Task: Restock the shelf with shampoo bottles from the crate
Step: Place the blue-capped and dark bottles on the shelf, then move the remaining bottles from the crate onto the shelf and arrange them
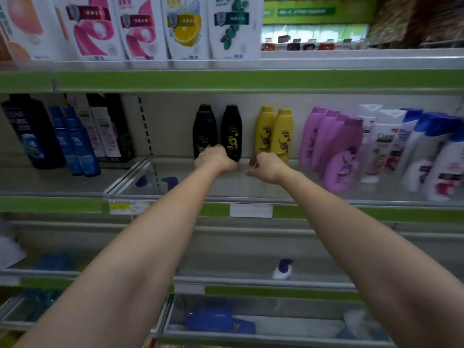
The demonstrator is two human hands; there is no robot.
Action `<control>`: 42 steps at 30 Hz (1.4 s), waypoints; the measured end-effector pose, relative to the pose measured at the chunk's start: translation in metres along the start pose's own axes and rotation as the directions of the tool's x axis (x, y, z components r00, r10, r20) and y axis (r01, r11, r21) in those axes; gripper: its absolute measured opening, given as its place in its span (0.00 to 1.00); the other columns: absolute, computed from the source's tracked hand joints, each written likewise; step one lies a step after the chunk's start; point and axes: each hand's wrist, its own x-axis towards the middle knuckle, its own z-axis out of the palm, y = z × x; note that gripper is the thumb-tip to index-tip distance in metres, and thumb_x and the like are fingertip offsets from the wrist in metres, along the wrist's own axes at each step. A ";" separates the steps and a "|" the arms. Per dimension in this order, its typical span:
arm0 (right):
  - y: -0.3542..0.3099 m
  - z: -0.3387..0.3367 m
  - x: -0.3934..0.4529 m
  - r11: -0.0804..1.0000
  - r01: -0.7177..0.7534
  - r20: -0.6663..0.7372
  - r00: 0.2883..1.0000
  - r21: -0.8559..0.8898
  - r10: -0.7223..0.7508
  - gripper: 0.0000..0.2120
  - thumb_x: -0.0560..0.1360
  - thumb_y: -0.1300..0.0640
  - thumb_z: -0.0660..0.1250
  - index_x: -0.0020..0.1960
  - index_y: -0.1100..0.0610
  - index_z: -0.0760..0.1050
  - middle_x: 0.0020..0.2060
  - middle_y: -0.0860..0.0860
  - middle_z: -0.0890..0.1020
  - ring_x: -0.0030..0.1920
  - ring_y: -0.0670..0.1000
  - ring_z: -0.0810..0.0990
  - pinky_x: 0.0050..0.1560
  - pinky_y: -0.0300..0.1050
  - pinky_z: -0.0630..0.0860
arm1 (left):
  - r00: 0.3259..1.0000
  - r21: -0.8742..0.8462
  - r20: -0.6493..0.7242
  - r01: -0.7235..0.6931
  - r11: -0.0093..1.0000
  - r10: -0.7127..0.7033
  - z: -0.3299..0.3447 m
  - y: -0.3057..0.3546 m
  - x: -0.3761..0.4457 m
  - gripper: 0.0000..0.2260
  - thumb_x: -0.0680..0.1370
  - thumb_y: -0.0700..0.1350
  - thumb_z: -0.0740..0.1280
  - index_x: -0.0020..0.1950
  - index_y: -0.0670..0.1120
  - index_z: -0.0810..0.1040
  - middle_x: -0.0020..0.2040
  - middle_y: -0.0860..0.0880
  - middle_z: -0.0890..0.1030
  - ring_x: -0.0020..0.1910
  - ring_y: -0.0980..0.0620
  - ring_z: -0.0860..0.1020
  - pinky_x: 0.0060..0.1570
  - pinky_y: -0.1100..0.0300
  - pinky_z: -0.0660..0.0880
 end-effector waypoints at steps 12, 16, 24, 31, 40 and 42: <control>0.123 -0.096 -0.138 0.966 0.019 0.012 1.000 -0.257 -0.016 0.08 0.75 0.51 0.67 0.47 0.55 0.72 0.52 0.58 0.80 0.47 0.58 0.80 0.50 0.50 0.76 | 0.921 -0.097 0.331 -0.182 0.979 0.204 0.054 0.161 -0.123 0.09 0.73 0.45 0.70 0.41 0.40 0.74 0.37 0.44 0.81 0.42 0.45 0.83 0.50 0.51 0.81; 0.178 -0.114 -0.178 0.955 -0.046 0.058 0.996 -0.294 0.066 0.09 0.74 0.51 0.68 0.49 0.55 0.73 0.50 0.57 0.81 0.38 0.55 0.79 0.45 0.46 0.76 | 0.857 -0.068 0.458 -0.232 0.970 0.237 0.089 0.214 -0.153 0.12 0.76 0.46 0.69 0.51 0.38 0.73 0.41 0.40 0.81 0.33 0.46 0.79 0.49 0.52 0.79; 0.296 -0.113 -0.240 0.914 -0.250 0.117 0.947 -0.320 0.300 0.23 0.72 0.49 0.70 0.64 0.56 0.71 0.60 0.56 0.77 0.60 0.58 0.75 0.56 0.49 0.73 | 0.753 -0.012 0.534 -0.447 0.894 0.384 0.191 0.305 -0.191 0.15 0.73 0.49 0.71 0.55 0.40 0.79 0.43 0.45 0.79 0.35 0.48 0.77 0.42 0.59 0.76; 0.370 -0.108 -0.281 0.854 -0.416 0.140 0.869 -0.313 0.475 0.21 0.73 0.52 0.69 0.64 0.57 0.71 0.58 0.55 0.78 0.59 0.58 0.76 0.58 0.50 0.74 | 0.661 -0.037 0.581 -0.563 0.826 0.476 0.259 0.359 -0.203 0.12 0.73 0.47 0.70 0.51 0.42 0.79 0.49 0.44 0.81 0.40 0.46 0.78 0.43 0.58 0.77; 0.441 -0.070 -0.301 0.856 -0.408 0.273 0.825 -0.317 0.494 0.23 0.74 0.55 0.68 0.67 0.55 0.68 0.58 0.56 0.78 0.56 0.57 0.77 0.52 0.48 0.74 | 0.630 -0.013 0.654 -0.544 0.839 0.418 0.347 0.374 -0.225 0.20 0.73 0.51 0.69 0.61 0.41 0.76 0.61 0.41 0.78 0.58 0.42 0.78 0.52 0.55 0.74; 0.457 -0.057 -0.299 0.880 -0.363 0.328 0.828 -0.306 0.455 0.22 0.74 0.57 0.68 0.67 0.55 0.68 0.59 0.56 0.78 0.55 0.56 0.78 0.51 0.47 0.74 | 0.642 0.012 0.676 -0.500 0.866 0.361 0.365 0.366 -0.230 0.19 0.74 0.50 0.68 0.60 0.41 0.77 0.60 0.41 0.78 0.57 0.42 0.78 0.50 0.56 0.74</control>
